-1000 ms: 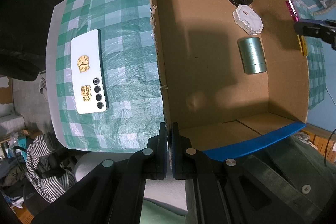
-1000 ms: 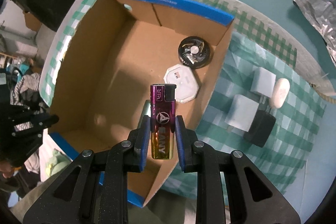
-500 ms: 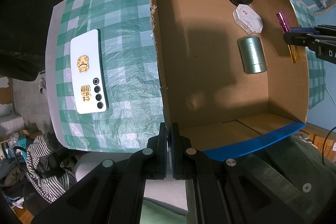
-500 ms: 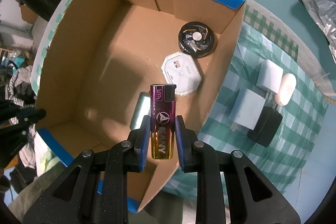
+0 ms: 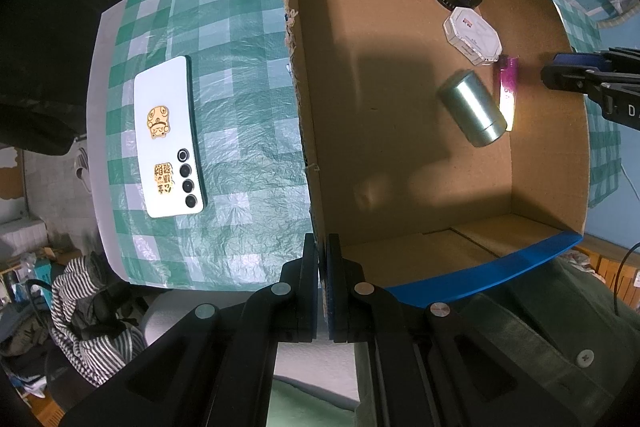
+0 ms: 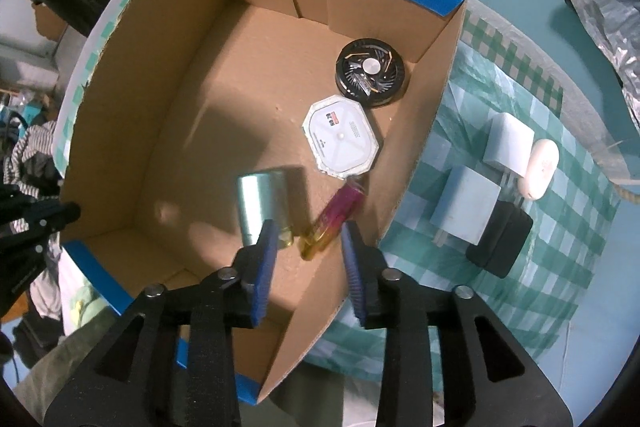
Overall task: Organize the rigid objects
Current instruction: 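Lower the lighter into the box and open the right tool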
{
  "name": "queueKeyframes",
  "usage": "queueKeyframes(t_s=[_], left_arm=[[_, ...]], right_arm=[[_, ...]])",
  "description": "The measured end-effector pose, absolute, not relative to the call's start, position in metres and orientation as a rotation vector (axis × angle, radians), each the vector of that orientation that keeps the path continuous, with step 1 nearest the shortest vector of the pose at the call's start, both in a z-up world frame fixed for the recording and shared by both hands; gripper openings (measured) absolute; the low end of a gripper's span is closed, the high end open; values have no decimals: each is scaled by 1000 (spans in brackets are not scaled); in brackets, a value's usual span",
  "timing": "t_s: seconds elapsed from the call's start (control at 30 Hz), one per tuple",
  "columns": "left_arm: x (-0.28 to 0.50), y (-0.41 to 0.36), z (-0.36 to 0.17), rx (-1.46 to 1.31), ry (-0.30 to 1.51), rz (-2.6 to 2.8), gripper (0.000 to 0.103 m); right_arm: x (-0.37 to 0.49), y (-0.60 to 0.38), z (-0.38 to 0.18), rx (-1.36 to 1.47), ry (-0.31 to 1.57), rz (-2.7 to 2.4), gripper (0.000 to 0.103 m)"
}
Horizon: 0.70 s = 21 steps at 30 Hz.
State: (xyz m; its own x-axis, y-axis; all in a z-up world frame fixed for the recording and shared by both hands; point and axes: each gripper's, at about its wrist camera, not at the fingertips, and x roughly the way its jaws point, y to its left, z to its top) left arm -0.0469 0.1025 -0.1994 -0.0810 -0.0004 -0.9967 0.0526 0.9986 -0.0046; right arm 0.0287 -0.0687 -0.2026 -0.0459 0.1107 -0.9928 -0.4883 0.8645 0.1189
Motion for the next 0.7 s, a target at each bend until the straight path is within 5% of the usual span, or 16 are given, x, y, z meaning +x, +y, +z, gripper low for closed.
queueKeyframes(t_s=[0.7], left_arm=[[-47, 102, -199, 43, 1653, -43, 3]], right_arm=[[29, -85, -167, -245, 1492, 503, 47]])
